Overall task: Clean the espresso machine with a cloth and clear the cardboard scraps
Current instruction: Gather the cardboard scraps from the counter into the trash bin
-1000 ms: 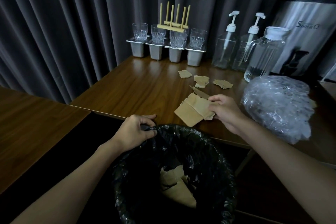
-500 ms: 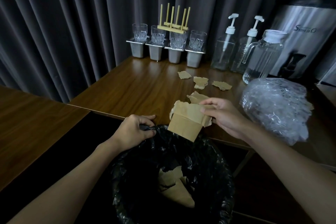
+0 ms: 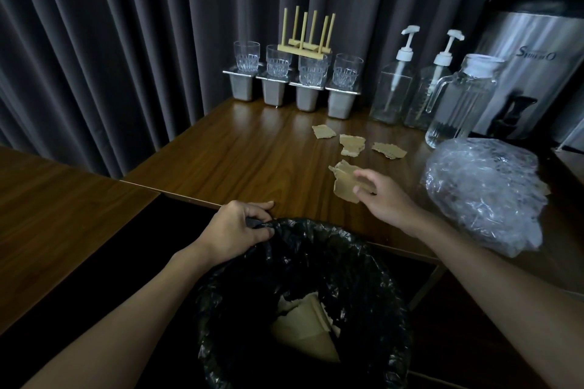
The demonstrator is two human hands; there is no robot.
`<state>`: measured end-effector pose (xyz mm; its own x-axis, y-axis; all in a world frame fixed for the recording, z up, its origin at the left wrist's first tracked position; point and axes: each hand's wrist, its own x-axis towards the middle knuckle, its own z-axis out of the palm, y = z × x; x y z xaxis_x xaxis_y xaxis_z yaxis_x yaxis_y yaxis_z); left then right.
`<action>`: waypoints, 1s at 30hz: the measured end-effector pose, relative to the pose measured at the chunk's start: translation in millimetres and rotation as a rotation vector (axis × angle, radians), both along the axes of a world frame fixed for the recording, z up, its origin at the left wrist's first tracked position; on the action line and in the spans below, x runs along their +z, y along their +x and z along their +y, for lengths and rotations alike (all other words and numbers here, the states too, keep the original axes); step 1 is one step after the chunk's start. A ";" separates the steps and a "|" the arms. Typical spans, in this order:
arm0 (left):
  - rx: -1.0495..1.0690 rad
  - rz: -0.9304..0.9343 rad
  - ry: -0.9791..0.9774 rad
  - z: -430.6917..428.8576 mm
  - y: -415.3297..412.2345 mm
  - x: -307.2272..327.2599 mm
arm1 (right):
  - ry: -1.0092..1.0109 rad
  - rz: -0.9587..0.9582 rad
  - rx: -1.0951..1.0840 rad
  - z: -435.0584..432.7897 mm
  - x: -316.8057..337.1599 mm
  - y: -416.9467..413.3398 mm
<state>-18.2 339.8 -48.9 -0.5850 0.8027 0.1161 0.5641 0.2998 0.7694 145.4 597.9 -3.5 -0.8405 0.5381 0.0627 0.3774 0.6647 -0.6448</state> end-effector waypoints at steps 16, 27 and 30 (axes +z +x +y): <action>0.002 -0.026 0.017 -0.9 0.8 2.0 | 0.278 -0.211 -0.003 13.8 -14.0 -13.3; -0.007 -0.030 0.003 -1.0 -0.8 3.8 | 0.041 -0.133 -0.138 16.6 -0.2 -17.3; -0.012 -0.035 0.003 -1.1 -0.7 3.9 | -0.135 0.030 -0.173 18.4 12.9 -13.4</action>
